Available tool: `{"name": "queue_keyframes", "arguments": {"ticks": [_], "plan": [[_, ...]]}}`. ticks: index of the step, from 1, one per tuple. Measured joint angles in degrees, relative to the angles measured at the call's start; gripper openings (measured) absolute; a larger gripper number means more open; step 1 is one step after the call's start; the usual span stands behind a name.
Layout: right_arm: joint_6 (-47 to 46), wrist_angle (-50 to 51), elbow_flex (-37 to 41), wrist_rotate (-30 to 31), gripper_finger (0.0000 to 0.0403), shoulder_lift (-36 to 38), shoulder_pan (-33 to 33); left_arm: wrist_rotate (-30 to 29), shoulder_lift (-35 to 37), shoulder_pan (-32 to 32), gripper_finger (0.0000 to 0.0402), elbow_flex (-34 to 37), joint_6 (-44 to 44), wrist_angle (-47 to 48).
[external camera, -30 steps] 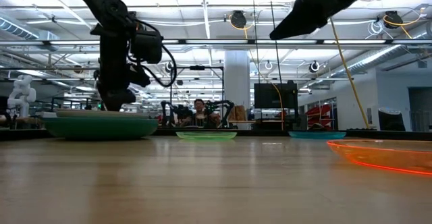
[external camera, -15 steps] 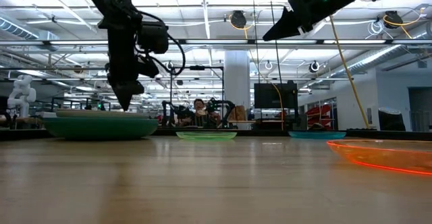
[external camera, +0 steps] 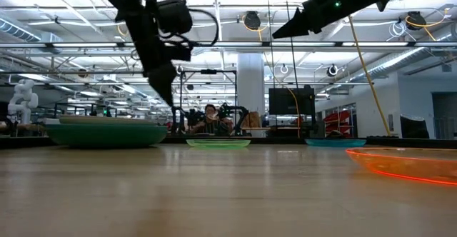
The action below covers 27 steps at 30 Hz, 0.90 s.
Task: Stack plastic plates
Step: Stack the green plate on top of the pink plate
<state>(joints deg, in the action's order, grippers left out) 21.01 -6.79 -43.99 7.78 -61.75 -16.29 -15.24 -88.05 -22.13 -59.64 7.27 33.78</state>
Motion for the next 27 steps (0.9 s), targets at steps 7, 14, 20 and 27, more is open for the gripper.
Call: {"name": "queue_keyframes", "arguments": {"ticks": [7,14,20,27], "plan": [[2.9,-4.9,0.0,-4.6,0.009,0.1,-3.3,5.6,0.0,4.3,0.0157,0.0,2.6,-12.2],[2.6,-8.5,0.0,-8.6,0.009,0.1,-5.4,7.7,-3.7,7.4,0.0157,-0.1,3.0,-21.0],[2.4,-8.1,0.0,-8.1,0.009,0.2,-5.6,7.8,-9.7,8.7,0.0157,0.0,3.0,-24.8],[3.8,-6.7,0.0,-8.1,0.009,0.2,-5.6,12.0,-15.0,8.2,0.0157,0.0,1.6,-30.0]]}}
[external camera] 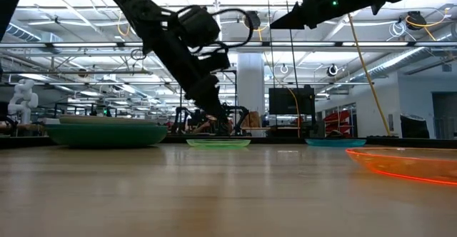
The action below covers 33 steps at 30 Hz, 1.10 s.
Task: Stack plastic plates
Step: Stack the green plate on top of the pink plate
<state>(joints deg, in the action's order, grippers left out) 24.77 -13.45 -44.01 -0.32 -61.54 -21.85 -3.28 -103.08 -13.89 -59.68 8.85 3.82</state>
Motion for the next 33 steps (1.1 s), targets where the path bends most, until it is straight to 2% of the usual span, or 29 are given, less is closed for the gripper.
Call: {"name": "queue_keyframes", "arguments": {"ticks": [8,13,21,33], "plan": [[0.0,0.2,0.0,0.0,0.009,0.0,0.0,0.4,-4.0,-0.1,0.0157,0.0,0.6,-3.2],[0.0,0.4,0.0,0.1,0.009,0.0,0.0,-2.8,-7.4,-0.4,0.0157,0.0,1.1,-2.3],[0.1,1.6,0.0,0.2,0.009,0.0,0.0,-5.2,-7.9,-0.3,0.0157,0.0,0.9,-2.7],[0.4,1.8,0.0,0.2,0.009,0.0,0.0,-5.7,-8.0,-0.3,0.0156,0.0,1.5,-2.6]]}}
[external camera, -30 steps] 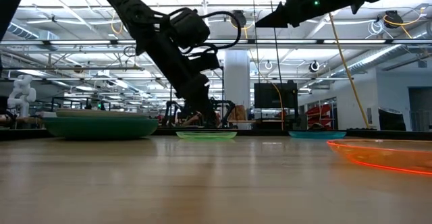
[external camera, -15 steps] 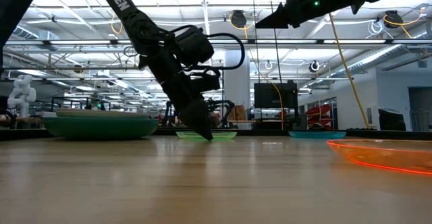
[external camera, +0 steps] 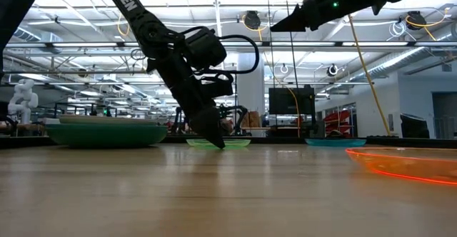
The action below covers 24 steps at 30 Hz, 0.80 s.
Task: Stack plastic plates
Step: Stack the green plate on top of the pink plate
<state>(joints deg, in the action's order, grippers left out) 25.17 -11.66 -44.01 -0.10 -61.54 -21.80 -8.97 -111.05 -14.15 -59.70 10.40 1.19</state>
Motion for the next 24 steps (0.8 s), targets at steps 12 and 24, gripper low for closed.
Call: {"name": "queue_keyframes", "arguments": {"ticks": [12,24], "plan": [[0.0,0.4,0.0,0.0,0.009,0.0,0.0,-0.5,-0.3,0.4,0.0156,0.0,-0.4,0.0],[0.0,0.8,0.0,0.0,0.009,0.0,0.0,0.0,-0.4,0.5,0.0087,0.0,-0.5,0.0]]}}
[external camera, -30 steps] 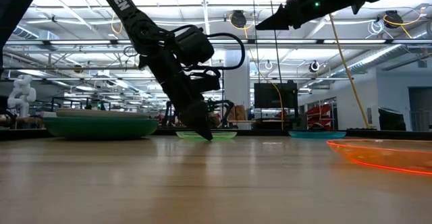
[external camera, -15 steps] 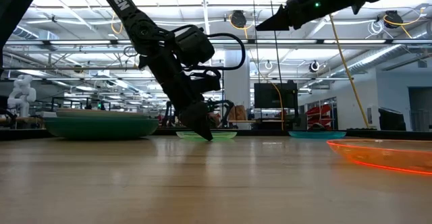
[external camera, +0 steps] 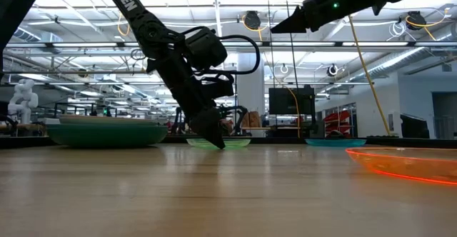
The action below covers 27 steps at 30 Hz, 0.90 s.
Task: Stack plastic plates
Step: Stack the green plate on top of the pink plate
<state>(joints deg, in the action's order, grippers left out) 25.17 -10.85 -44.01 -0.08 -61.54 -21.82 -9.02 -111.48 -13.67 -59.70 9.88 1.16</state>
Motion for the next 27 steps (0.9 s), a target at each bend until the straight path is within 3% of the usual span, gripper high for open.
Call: {"name": "queue_keyframes", "arguments": {"ticks": [8,18,27], "plan": [[0.0,0.0,0.0,0.0,0.009,0.0,0.0,-0.7,-0.1,0.8,0.0041,0.0,-0.8,-0.4],[0.0,0.0,0.0,0.0,0.009,0.0,0.0,-1.1,1.9,1.4,0.0039,0.2,-0.9,-0.1],[0.0,0.2,0.0,0.0,0.009,0.0,0.0,-1.3,8.2,1.5,0.0039,0.1,0.1,1.7]]}}
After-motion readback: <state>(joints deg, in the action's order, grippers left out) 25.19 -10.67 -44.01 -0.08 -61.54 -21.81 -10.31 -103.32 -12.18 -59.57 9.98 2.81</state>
